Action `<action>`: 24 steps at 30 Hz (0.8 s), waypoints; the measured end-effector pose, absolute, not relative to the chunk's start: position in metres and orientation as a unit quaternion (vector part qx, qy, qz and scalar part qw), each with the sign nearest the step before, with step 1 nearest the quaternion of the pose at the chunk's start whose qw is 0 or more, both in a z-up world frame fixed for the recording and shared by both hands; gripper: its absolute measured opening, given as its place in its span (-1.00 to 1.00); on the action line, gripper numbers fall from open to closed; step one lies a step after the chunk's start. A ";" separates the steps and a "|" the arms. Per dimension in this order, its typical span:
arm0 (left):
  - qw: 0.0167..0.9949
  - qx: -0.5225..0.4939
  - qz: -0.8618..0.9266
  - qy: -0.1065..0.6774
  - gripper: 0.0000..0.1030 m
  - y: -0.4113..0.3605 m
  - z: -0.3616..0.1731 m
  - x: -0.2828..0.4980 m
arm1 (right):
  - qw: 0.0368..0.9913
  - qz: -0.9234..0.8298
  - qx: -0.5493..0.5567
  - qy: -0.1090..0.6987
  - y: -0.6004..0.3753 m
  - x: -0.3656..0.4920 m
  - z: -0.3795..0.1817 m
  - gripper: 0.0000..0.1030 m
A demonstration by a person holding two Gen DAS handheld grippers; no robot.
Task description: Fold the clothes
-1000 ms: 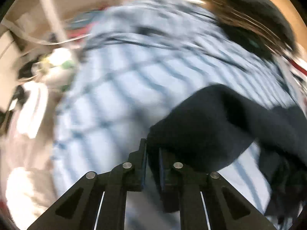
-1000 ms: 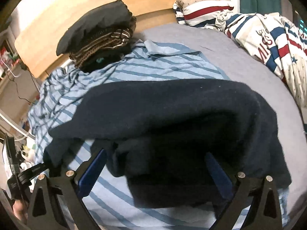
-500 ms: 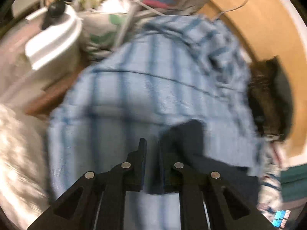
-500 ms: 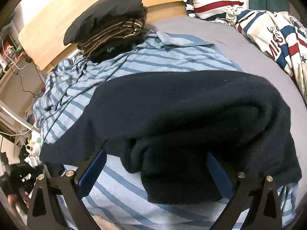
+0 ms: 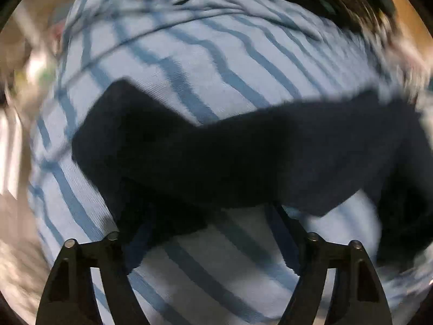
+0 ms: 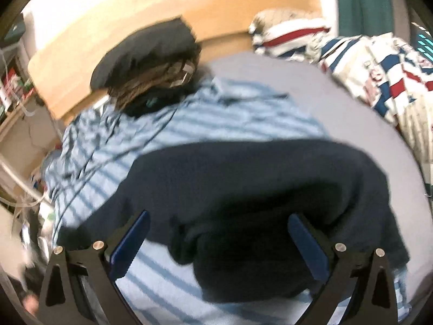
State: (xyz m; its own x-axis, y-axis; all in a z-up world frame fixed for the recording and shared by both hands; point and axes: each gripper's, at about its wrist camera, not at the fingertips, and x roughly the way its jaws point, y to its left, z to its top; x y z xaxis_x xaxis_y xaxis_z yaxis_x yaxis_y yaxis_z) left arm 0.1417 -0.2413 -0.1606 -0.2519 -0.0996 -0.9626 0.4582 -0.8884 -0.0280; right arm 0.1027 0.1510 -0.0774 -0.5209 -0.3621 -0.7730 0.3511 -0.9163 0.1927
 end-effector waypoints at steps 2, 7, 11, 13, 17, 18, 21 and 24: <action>0.202 0.577 -0.780 0.132 0.38 -0.234 -0.156 0.145 | 0.185 -0.876 0.444 -0.015 0.157 0.098 -0.077 1.00; 0.293 0.556 -0.761 0.163 -0.63 -0.274 -0.141 0.162 | 0.129 -0.865 0.483 -0.045 0.178 0.079 -0.097 1.00; 0.309 0.543 -0.753 0.207 -0.63 -0.298 -0.130 0.179 | 0.101 -0.835 0.540 -0.035 0.187 0.065 -0.132 1.00; 0.300 0.534 -0.754 0.239 -0.61 -0.302 -0.128 0.180 | 0.130 -0.814 0.565 -0.048 0.184 0.064 -0.150 1.00; 0.177 0.486 -0.761 0.391 -0.12 -0.301 -0.122 0.190 | 0.248 -0.753 0.600 -0.103 0.166 0.070 -0.168 1.00; 0.150 0.474 -0.762 0.415 0.30 -0.300 -0.119 0.190 | 0.284 -0.734 0.607 -0.108 0.156 0.072 -0.169 1.00; 0.089 0.444 -0.773 0.444 0.56 -0.283 -0.104 0.181 | 0.348 -0.699 0.620 -0.076 0.124 0.082 -0.172 1.00; 0.039 0.456 -0.775 0.435 0.56 -0.266 -0.097 0.160 | 0.373 -0.690 0.621 0.003 0.101 0.096 -0.172 1.00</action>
